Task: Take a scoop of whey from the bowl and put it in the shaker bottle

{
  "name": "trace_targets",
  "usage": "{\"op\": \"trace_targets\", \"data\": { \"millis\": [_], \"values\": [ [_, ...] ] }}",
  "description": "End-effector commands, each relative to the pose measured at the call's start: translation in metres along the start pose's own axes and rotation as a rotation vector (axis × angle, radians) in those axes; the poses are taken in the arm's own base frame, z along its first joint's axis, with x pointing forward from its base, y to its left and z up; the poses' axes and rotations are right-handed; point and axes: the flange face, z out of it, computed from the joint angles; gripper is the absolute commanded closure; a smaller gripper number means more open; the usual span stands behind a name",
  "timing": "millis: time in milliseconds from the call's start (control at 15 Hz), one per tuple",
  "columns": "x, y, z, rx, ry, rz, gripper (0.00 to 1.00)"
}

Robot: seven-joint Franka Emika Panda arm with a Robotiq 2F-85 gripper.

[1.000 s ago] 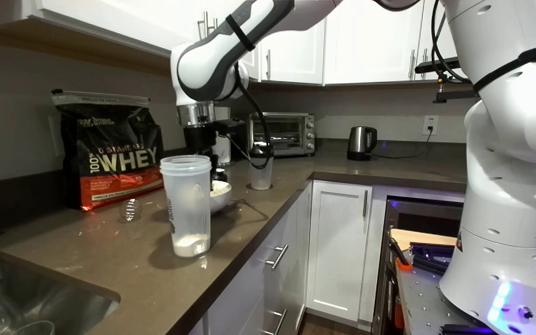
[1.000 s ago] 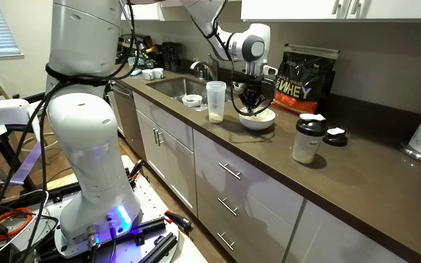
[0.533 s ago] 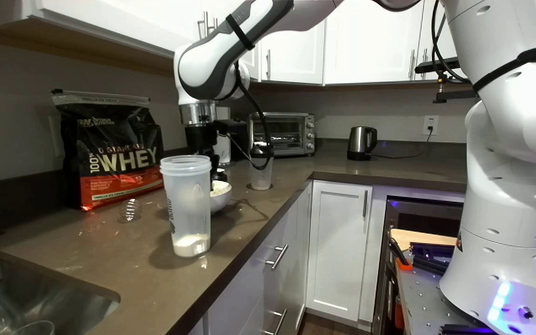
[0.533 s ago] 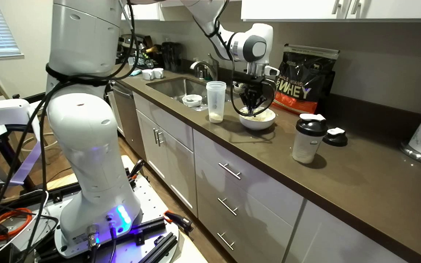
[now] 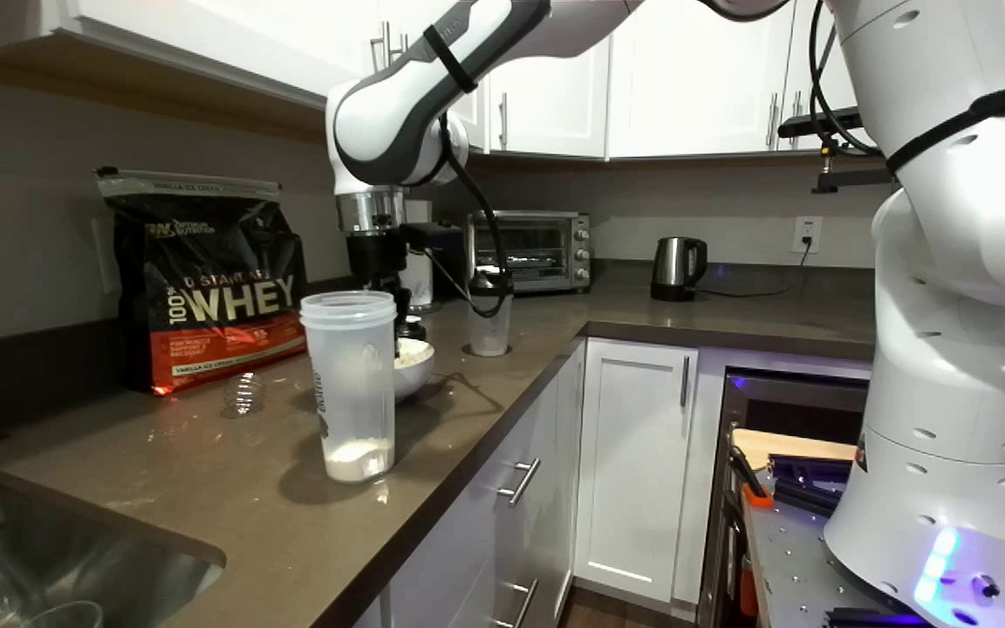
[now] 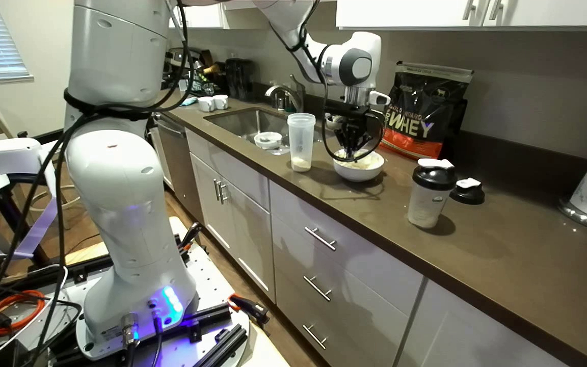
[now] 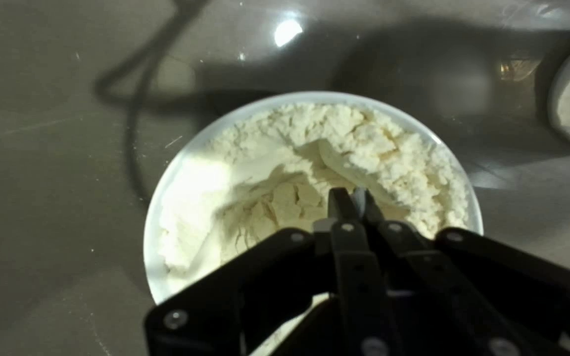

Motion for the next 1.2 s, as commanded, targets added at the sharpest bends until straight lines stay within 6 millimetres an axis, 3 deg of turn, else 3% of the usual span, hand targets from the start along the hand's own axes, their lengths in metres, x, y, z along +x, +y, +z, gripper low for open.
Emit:
{"op": "trace_targets", "data": {
  "millis": [0, 1133],
  "values": [
    [-0.001, 0.007, -0.005, 0.026, 0.002, -0.001, 0.99],
    [0.002, 0.021, -0.047, -0.020, 0.075, 0.008, 0.99]
  ]
}}
